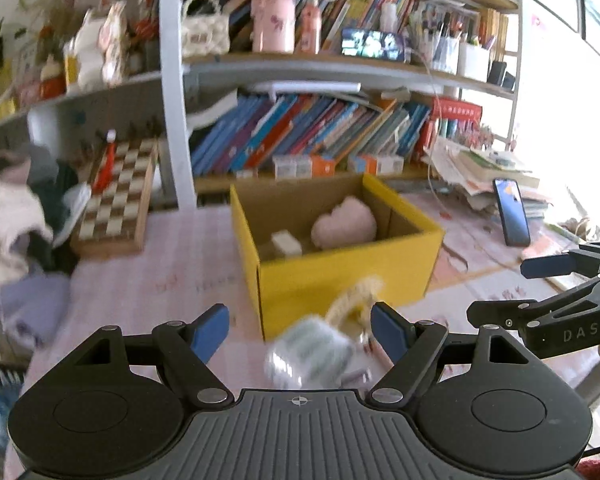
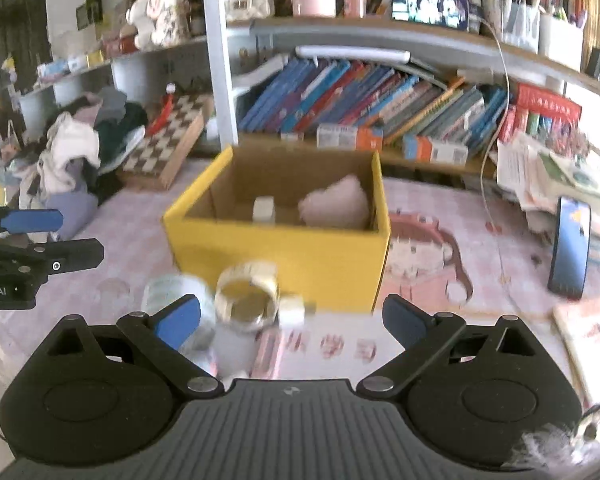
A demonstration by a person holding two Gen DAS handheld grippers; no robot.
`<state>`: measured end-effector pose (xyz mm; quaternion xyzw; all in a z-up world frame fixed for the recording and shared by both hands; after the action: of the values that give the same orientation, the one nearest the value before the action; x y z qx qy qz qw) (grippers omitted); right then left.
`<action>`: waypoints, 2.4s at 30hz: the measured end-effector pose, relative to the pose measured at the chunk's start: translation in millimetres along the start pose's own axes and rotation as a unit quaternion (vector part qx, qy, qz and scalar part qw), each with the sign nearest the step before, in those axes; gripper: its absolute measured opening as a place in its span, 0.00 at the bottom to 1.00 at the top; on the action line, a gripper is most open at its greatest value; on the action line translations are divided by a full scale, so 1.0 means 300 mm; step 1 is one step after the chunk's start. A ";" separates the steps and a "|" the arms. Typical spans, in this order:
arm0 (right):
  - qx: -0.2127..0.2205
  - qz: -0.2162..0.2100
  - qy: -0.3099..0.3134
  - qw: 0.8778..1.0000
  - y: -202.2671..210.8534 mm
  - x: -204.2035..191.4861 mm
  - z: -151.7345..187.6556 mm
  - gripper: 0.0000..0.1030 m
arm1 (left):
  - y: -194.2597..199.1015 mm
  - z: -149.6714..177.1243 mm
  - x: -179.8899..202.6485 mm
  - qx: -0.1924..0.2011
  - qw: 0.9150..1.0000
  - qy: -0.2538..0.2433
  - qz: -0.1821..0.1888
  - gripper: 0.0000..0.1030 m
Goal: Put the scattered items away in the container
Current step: 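Lift both tools out of the box back toward the table items, then grasp the grey toy truck with the left tool while the right tool grasps the white charger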
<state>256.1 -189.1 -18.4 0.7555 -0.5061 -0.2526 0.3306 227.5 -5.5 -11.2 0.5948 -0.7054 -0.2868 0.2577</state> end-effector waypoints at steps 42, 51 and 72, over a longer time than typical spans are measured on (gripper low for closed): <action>-0.080 0.003 0.029 0.996 -0.238 -0.114 0.259 0.70 | -0.176 0.258 0.078 -0.079 0.997 -0.008 0.017 0.76; -0.106 -0.010 0.056 0.993 -0.323 -0.141 0.247 0.59 | -0.206 0.246 0.091 -0.091 0.995 -0.016 0.023 0.76; -0.132 0.035 0.014 0.991 -0.306 0.037 0.297 0.49 | -0.326 0.230 0.227 -0.115 0.989 -0.054 0.071 0.74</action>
<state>251.3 -196.6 -146.5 0.6905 -0.4897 -0.2953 0.4430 235.6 -78.5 -127.7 0.4933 -0.7209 -0.3791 0.3053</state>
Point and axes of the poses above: each gripper's, at about its wrist camera, not at the fingertips, and y roughly against the way its jaws point, x to its right, z to its underside, the point moved 9 cm from there along -y, roughly the way its jaws point, and after that the axes turned 11 degrees about -x, right-handed, at the moved point
